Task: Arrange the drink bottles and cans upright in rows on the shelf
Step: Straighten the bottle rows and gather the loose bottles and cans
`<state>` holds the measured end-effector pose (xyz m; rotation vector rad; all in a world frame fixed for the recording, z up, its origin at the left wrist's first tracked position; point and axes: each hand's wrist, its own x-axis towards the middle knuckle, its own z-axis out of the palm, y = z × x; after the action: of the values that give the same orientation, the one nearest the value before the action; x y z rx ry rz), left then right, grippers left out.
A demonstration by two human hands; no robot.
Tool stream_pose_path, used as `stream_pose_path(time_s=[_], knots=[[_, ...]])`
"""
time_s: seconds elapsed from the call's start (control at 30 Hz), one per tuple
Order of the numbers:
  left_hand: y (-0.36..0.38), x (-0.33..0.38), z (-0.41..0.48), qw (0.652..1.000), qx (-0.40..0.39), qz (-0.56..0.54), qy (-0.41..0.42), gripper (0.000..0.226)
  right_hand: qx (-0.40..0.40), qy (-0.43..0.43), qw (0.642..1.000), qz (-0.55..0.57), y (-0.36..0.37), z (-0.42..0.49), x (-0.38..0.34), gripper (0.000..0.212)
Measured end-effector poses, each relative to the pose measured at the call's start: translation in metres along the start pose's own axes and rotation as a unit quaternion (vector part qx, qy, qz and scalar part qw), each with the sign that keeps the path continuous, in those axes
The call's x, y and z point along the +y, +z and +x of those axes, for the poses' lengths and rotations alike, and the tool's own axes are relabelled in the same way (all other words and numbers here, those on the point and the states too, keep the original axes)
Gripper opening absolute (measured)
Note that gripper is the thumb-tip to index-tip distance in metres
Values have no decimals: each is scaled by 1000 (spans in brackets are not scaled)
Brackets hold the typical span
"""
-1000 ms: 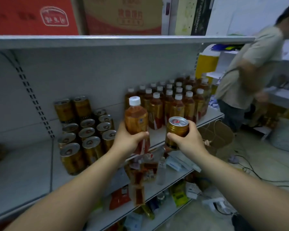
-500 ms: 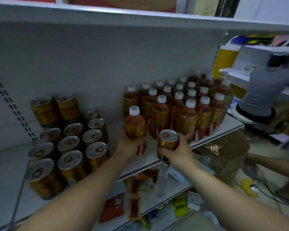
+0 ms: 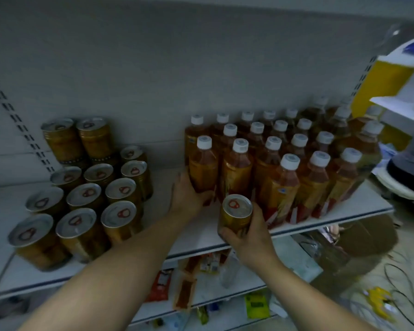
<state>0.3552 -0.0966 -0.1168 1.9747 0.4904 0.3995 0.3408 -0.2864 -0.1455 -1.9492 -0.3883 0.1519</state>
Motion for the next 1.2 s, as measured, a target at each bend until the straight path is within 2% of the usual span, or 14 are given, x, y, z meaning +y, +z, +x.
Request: stream_pose_path(time_s=[0.1, 0.23, 0.37, 0.5, 0.57, 0.63, 0.73, 0.83, 0.93, 1.0, 1.1, 1.2], knots=[[6, 4, 18, 999, 23, 13, -19, 85, -31, -3, 999, 8, -3, 5, 5, 82], [10, 5, 35, 998, 31, -6, -54, 92, -54, -5, 998, 16, -7, 8, 10, 82], [11, 10, 35, 997, 40, 31, -59, 95, -72, -7, 997, 16, -10, 12, 14, 87], [-11, 27, 25, 994, -21, 88, -65, 109, -56, -8, 998, -5, -12, 12, 7, 86], [-35, 39, 12, 984, -30, 168, -55, 99, -46, -26, 998, -29, -9, 11, -3, 84], [-66, 48, -6, 966, -12, 258, -4, 78, -50, -53, 997, -27, -2, 12, -20, 82], [-122, 40, -34, 947, 24, 317, 38, 58, -70, -96, 993, 9, 22, 20, -57, 73], [-176, 16, -55, 945, 12, 327, -23, 69, -99, -127, 986, 41, 54, 32, -97, 63], [-212, -13, -61, 889, -21, 454, -54, 81, -96, -126, 986, 46, 90, 53, -129, 58], [-224, -33, -61, 865, -32, 493, -88, 89, -88, -113, 988, 54, 111, 68, -147, 55], [-227, -52, -60, 865, -53, 489, -102, 101, -79, -107, 990, 54, 136, 90, -165, 60], [-225, -57, -58, 868, -52, 484, -96, 101, -76, -98, 992, 40, 157, 109, -175, 63]])
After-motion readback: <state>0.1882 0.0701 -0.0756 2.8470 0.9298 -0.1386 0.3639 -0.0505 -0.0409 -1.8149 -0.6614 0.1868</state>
